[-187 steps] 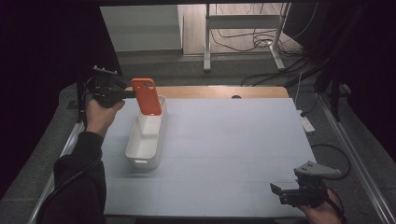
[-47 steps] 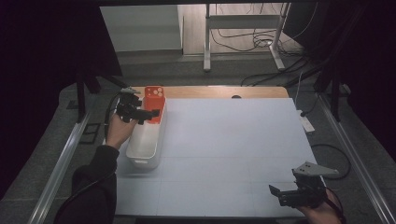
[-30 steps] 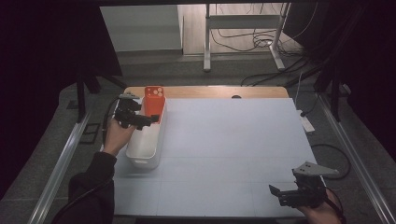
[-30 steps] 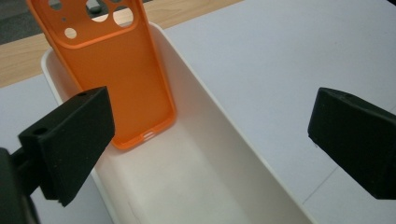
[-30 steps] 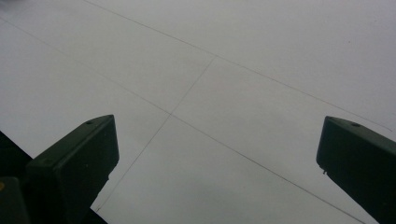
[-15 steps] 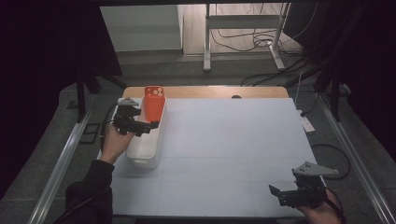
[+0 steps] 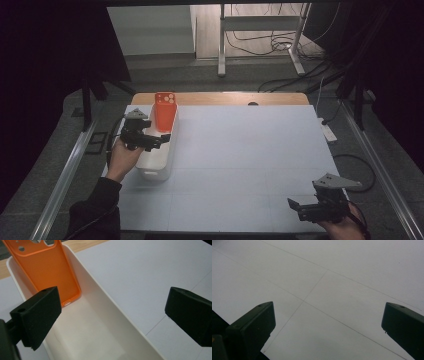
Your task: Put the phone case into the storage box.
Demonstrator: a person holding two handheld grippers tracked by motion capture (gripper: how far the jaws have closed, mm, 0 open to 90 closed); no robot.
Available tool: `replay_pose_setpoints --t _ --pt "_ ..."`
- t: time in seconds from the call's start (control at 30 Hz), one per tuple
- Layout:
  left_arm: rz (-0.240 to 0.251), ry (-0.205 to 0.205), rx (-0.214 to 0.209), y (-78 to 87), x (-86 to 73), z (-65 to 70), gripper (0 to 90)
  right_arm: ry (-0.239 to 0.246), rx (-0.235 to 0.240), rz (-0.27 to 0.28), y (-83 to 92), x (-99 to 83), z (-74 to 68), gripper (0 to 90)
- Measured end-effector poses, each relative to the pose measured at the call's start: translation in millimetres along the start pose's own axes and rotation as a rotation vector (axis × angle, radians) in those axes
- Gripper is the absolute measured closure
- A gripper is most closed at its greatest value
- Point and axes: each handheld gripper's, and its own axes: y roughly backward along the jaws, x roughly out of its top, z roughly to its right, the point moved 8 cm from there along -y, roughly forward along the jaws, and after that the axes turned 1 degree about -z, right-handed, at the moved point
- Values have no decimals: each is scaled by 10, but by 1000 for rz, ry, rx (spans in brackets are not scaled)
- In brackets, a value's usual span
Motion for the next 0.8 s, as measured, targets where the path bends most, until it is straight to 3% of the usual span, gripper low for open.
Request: replay_pose_setpoints --t 0.8 --pt "19 -4 10 254 -266 188 14 3 3 8 5 5 -6 0"
